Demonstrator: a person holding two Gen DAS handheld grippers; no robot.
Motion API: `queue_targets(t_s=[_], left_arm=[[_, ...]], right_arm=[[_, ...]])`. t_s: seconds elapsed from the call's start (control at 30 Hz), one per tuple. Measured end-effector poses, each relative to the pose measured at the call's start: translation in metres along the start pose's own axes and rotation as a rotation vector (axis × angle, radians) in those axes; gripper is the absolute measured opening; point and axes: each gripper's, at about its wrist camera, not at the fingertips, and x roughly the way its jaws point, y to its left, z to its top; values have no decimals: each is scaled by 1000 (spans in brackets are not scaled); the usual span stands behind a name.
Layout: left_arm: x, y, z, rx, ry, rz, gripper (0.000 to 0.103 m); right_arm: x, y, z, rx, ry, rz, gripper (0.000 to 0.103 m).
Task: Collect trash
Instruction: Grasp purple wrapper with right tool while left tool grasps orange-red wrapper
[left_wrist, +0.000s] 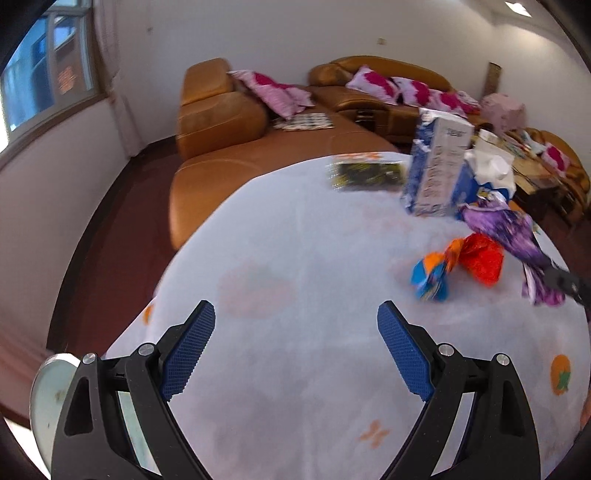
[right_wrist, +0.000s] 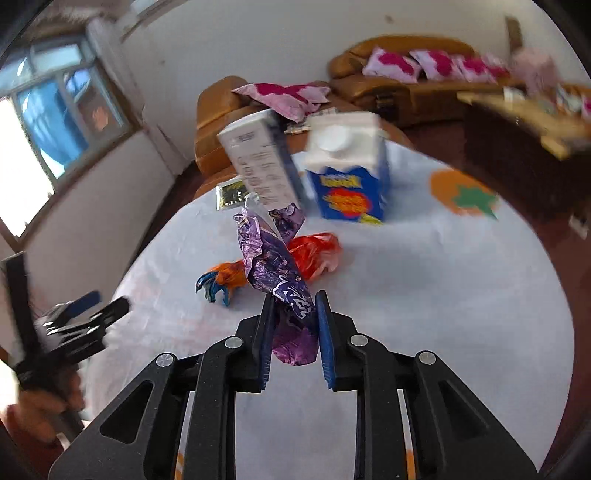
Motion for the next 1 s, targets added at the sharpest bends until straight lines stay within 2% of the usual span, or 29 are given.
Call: queue_targets(t_s=[0.07, 0.1, 0.3, 0.4, 0.47, 0.53, 0.6, 0.67, 0.8, 1.0], left_arm=[[4, -12, 6, 18, 0, -16, 88], [6, -21, 8, 28, 0, -36, 88], [23, -67, 22, 128, -19, -99, 88], [44, -84, 32, 156, 4, -151, 87], [59, -98, 35, 184, 29, -160, 86], [71, -111, 35, 211, 59, -173, 77], [85, -120, 33, 239, 104, -181, 50], [88, -121, 32, 229, 113, -198, 43], [75, -116, 26, 202, 111, -177, 31], [32, -86, 9, 104, 74, -109, 31]], right_arm=[[-7, -12, -2, 44, 6, 65, 22], [-15, -18, -2, 57, -4, 68, 22], [-47, -47, 1, 98, -73, -102, 22], [-56, -67, -3, 110, -80, -160, 22], [-60, -79, -7, 123, -79, -182, 22], [-62, -88, -11, 141, -74, -201, 22], [-61, -93, -13, 156, -72, -202, 22], [-61, -93, -14, 159, -74, -195, 22], [-61, -78, -20, 132, -87, -191, 22], [-63, -55, -28, 121, -111, -180, 22]])
